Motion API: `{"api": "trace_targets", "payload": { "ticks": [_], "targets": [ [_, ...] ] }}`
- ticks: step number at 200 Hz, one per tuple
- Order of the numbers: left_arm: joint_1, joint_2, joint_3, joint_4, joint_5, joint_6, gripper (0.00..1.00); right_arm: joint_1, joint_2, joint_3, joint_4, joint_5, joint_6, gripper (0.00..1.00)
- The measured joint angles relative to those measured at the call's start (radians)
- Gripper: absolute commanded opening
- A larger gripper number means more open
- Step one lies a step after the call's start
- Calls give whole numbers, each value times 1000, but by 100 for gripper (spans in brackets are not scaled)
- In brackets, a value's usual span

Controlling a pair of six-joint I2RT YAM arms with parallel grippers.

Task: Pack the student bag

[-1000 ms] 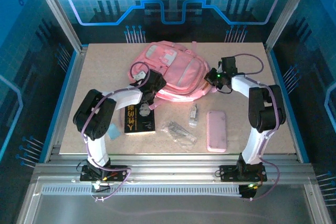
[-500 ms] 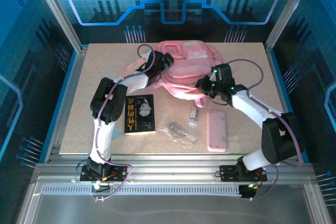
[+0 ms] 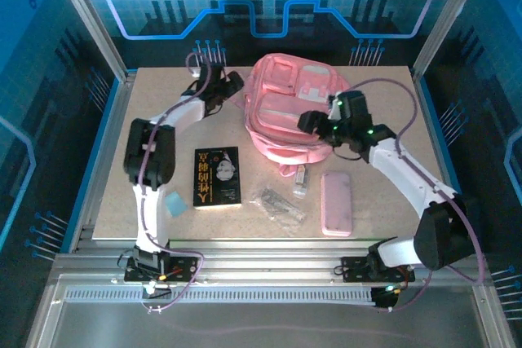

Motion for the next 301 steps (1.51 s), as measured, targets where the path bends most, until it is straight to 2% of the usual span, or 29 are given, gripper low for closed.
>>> {"api": "trace_targets", "payload": {
  "ticks": [27, 57, 92, 131, 149, 175, 199, 218, 256, 286, 301],
  "targets": [
    [-29, -214, -211, -6, 8, -10, 99, -123, 33, 51, -12, 35, -93, 84],
    [-147, -394, -430, 11, 14, -80, 99, -235, 177, 110, 10, 42, -167, 85],
    [-302, -418, -560, 13, 13, -207, 99, -327, 432, 232, 30, -14, -207, 85],
    [-399, -368, -550, 23, 3, -294, 99, -372, 653, 368, 37, -59, -217, 82],
    [-417, -321, -513, 31, -4, -312, 99, -379, 749, 451, 34, -85, -209, 73],
    [-422, -275, -485, 44, -28, -329, 99, -382, 851, 542, 34, -122, -198, 40],
    [-418, -233, -460, 58, -92, -320, 99, -389, 851, 540, 37, -151, -189, 11],
    [-401, -181, -398, 70, -119, -294, 99, -389, 797, 458, 74, -184, -163, 0],
    [-308, -58, -243, 82, -148, -199, 99, -374, 563, 238, 116, -221, -115, 0],
    [-233, 13, -145, 79, -145, -117, 99, -312, 390, 93, 139, -220, -72, 0],
    [-198, 56, -80, 79, -145, -74, 99, -270, 333, 10, 166, -220, -39, 13]
  ]
}}
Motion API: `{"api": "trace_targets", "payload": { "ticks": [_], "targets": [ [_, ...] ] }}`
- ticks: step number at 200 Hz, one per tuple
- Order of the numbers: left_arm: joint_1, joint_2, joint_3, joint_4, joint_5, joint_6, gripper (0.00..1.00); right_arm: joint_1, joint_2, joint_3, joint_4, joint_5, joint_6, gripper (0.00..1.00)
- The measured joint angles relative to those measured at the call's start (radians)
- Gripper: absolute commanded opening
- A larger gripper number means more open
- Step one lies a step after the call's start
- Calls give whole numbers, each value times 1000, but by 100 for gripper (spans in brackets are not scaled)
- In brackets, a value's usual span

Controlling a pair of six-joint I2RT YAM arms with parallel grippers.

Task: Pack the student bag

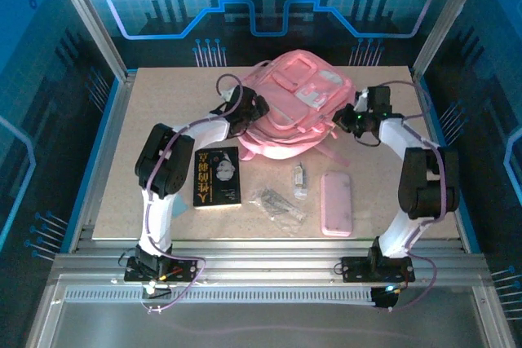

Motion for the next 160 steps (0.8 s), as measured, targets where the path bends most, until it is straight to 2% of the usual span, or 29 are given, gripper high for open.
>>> {"api": "trace_targets", "payload": {
  "ticks": [9, 22, 30, 41, 65, 97, 124, 160],
  "targets": [
    [24, 31, 57, 2, -1, 21, 99, 24, -21, -42, 3, 0, 13, 31],
    [56, 65, 128, -3, -2, 51, 99, 60, -48, -98, -8, -1, 29, 53],
    [76, 74, 166, -20, -2, 69, 99, 74, -64, -123, -16, 0, 32, 62],
    [101, 73, 197, -47, -2, 92, 99, 78, -95, -146, -31, 7, 34, 68],
    [143, 34, 185, -88, -2, 127, 99, 61, -174, -179, -51, 37, 14, 72],
    [142, -146, -37, -97, 53, 142, 99, 35, -212, -232, -26, 53, 6, 73],
    [89, -299, -205, -92, 97, 142, 99, 29, -156, -260, 21, 54, 18, 72],
    [-45, -444, -354, -80, 127, 135, 99, 29, -37, -260, 148, 60, 72, 68]
  ]
}}
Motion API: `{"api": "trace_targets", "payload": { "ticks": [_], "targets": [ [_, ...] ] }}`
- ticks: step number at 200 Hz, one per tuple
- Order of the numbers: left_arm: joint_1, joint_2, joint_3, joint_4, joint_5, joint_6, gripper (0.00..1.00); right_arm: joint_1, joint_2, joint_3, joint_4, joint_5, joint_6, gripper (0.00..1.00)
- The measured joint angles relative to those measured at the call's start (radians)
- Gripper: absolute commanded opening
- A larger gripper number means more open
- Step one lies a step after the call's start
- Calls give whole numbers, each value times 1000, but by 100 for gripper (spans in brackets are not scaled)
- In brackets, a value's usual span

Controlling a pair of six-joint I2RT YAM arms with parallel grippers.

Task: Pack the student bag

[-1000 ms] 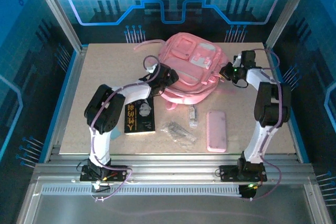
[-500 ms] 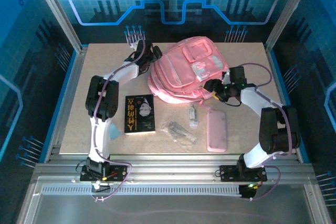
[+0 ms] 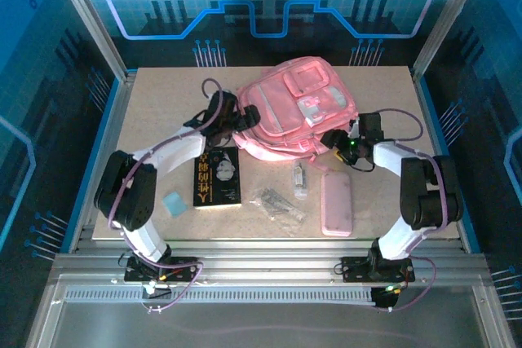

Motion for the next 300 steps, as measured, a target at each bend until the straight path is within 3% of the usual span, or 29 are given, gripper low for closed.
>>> {"api": "trace_targets", "payload": {
  "ticks": [22, 51, 67, 125, 162, 194, 213, 283, 300],
  "targets": [
    [-63, -29, -50, 11, 34, -18, 99, 0, 65, 0, 80, 3, 40, 58],
    [-125, -23, -73, 21, 91, -14, 99, 3, 117, 4, 161, 19, 96, 26],
    [-164, 2, -68, 43, 129, 12, 99, 13, 121, 19, 165, 33, 93, 0],
    [-243, 128, 10, 76, 226, 90, 96, 77, 18, 51, 134, 55, 119, 0],
    [-259, 156, 76, 82, 251, 133, 83, 123, -90, 95, 87, 74, 182, 0],
    [-260, 184, 114, 98, 277, 140, 81, 137, -105, 111, 72, 105, 251, 0],
    [-261, 210, 114, 122, 277, 135, 79, 150, -105, 113, 59, 131, 290, 0],
    [-268, 295, 114, 255, 203, 128, 52, 169, -105, 124, 53, 167, 384, 0],
    [-269, 300, 121, 272, 188, 131, 51, 169, -105, 124, 60, 166, 396, 0]
  ]
}}
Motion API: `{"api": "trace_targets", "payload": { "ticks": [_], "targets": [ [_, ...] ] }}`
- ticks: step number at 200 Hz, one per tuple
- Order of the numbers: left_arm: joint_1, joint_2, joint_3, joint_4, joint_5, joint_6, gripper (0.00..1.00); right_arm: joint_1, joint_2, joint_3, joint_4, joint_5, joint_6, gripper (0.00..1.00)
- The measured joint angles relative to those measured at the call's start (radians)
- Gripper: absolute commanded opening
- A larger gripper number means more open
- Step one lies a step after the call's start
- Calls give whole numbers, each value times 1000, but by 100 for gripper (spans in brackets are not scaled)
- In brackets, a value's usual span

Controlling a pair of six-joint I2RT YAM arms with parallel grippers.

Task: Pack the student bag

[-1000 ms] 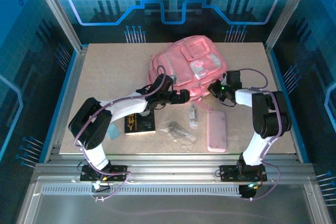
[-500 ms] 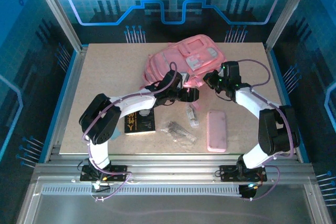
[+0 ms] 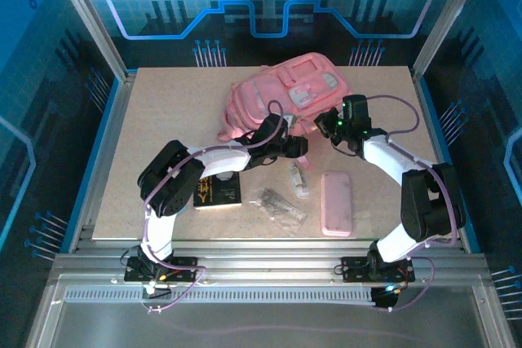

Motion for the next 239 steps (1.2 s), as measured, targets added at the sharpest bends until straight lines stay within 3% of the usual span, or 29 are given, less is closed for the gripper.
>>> {"api": "trace_targets", "payload": {
  "ticks": [64, 84, 135, 177, 239],
  "targets": [
    [0, 29, 63, 8, -11, -16, 51, 0, 0, 0, 34, -4, 26, 0],
    [5, 60, 87, 20, -18, -24, 39, 0, 0, 0, 39, -3, 26, 0],
    [20, 85, 96, 59, -12, -15, 0, -5, 0, 0, 45, -29, 26, 0],
    [20, 68, 65, 72, -5, -8, 0, -19, 0, 0, 38, -38, 20, 0],
    [94, -131, -95, -118, 3, 13, 0, -95, 0, -3, 2, -60, -29, 0]
  ]
}}
